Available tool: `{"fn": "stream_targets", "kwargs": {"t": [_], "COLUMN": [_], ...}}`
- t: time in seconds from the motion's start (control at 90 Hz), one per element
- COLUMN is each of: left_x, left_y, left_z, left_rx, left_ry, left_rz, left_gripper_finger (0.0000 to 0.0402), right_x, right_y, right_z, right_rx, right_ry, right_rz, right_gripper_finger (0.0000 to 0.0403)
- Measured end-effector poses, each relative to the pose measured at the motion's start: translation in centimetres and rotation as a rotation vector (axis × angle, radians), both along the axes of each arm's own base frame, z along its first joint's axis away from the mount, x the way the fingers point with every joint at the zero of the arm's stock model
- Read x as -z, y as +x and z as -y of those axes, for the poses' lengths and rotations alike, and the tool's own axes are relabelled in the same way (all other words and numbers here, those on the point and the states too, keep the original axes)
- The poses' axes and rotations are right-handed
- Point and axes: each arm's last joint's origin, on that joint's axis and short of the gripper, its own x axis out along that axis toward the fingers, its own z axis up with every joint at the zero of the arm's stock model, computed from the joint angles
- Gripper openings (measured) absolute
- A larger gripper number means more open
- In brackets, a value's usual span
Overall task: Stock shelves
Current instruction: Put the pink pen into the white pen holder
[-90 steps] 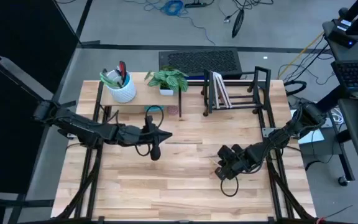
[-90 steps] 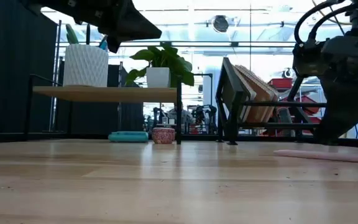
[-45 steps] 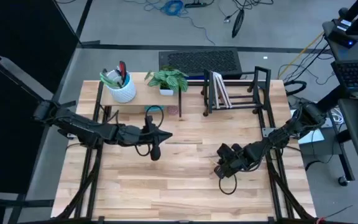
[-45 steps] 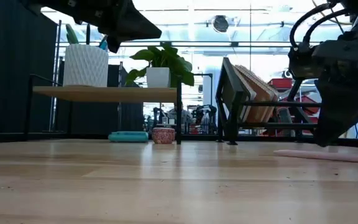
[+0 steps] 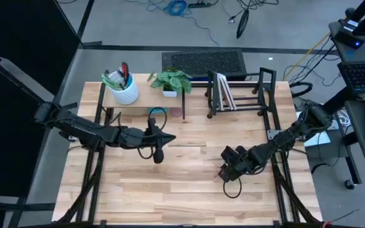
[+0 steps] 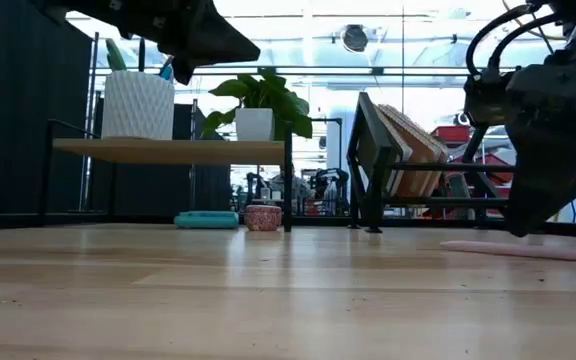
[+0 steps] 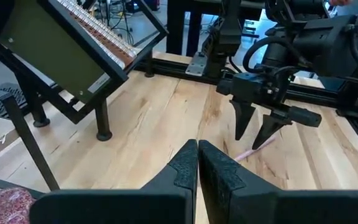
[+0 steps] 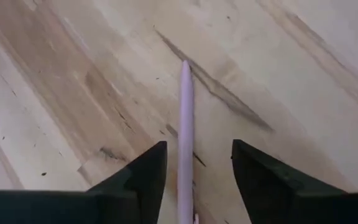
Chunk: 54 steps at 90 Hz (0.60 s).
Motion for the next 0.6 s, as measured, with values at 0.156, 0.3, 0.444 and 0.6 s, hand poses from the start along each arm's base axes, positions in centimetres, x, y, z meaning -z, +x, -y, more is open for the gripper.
{"fn": "stream_targets", "kwargs": {"t": [0.156, 0.3, 0.444, 0.6], "left_x": [0.0, 0.0, 0.0, 0.0], "left_y": [0.0, 0.0, 0.0, 0.0], "left_z": [0.0, 0.0, 0.0, 0.0], "left_rx": [0.002, 0.002, 0.002, 0.001], "left_ry": [-0.001, -0.001, 0.000, -0.001], "left_rz": [0.000, 0.000, 0.000, 0.001], "left_gripper_finger": [0.0000, 0.0000, 0.0000, 0.0000], "right_x": [0.0, 0.0, 0.0, -0.1], "right_y": [0.0, 0.0, -0.2, -0.6], "right_z": [0.0, 0.1, -0.3, -1.3], "right_rx": [-0.018, -0.035, -0.114, -0.274], "right_ry": [-0.010, -0.050, -0.054, -0.003], "right_rz": [-0.002, 0.009, -0.010, -0.054], "right_gripper_finger": [0.0163, 0.0166, 0.0178, 0.0182]}}
